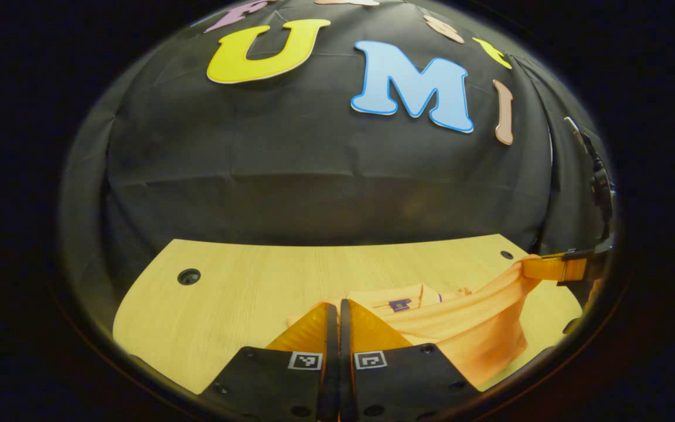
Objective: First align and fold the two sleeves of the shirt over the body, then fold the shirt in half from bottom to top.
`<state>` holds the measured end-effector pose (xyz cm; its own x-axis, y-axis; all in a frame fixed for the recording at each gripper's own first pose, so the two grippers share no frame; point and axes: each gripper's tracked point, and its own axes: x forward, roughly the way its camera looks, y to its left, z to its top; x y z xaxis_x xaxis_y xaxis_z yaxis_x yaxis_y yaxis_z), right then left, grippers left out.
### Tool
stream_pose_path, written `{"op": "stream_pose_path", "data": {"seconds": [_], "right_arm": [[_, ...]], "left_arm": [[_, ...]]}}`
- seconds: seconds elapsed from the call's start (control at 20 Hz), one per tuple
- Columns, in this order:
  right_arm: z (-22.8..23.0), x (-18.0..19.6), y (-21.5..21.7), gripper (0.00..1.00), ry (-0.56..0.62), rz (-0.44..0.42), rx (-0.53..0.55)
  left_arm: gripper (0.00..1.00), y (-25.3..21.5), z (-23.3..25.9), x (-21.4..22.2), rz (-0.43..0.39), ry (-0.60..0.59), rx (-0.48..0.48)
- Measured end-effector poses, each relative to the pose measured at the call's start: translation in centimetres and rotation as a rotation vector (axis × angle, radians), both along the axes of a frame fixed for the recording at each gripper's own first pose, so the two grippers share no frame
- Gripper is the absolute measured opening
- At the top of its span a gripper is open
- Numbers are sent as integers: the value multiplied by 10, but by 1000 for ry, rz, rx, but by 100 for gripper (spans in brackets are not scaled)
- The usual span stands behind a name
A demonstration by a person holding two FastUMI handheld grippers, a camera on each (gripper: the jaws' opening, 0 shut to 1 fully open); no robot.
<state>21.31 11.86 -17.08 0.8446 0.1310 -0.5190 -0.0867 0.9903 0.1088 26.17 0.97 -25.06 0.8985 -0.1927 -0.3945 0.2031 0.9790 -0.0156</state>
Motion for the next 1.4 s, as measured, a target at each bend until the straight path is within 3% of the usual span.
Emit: {"op": "stream_pose_path", "data": {"seconds": [0.15,0.3,0.45,0.65,0.7,0.75,0.8,0.9,0.95,1.0,1.1,1.15,1.25,1.3,1.4], "right_arm": [[-23,15,5,6,37,0,-27],[-38,19,11,2,69,-1,-33],[-54,15,10,3,94,1,-47],[-55,9,8,5,108,6,-74],[-52,8,7,9,103,7,-83],[-49,6,6,21,96,8,-91],[-46,4,7,26,90,12,-93],[-38,-2,9,29,71,29,-88],[-34,-6,10,66,62,34,-82],[-28,-8,10,77,49,40,-78],[-9,-14,13,80,21,47,-66],[-3,-18,12,84,4,51,-61],[14,-26,8,95,-38,56,-59],[22,-31,5,95,-59,59,-59],[40,-43,-3,95,-100,62,-60]], "left_arm": [[6,0,-17,15,-5,16,7],[6,2,-32,22,-7,34,33],[9,4,-46,24,-1,63,67],[15,-2,-48,18,-16,88,41],[21,-1,-47,17,-14,92,39],[26,-1,-46,12,-12,99,42],[39,-1,-43,9,-12,98,42],[54,0,-28,2,-9,75,40],[63,-1,-21,-1,-6,60,41],[71,-1,-14,-4,-6,50,40],[86,0,0,-12,11,28,47],[84,1,7,-16,26,14,56],[91,-2,25,-28,33,-19,56],[96,-3,33,-33,39,-36,57],[96,-7,50,-46,49,-58,46]]}}
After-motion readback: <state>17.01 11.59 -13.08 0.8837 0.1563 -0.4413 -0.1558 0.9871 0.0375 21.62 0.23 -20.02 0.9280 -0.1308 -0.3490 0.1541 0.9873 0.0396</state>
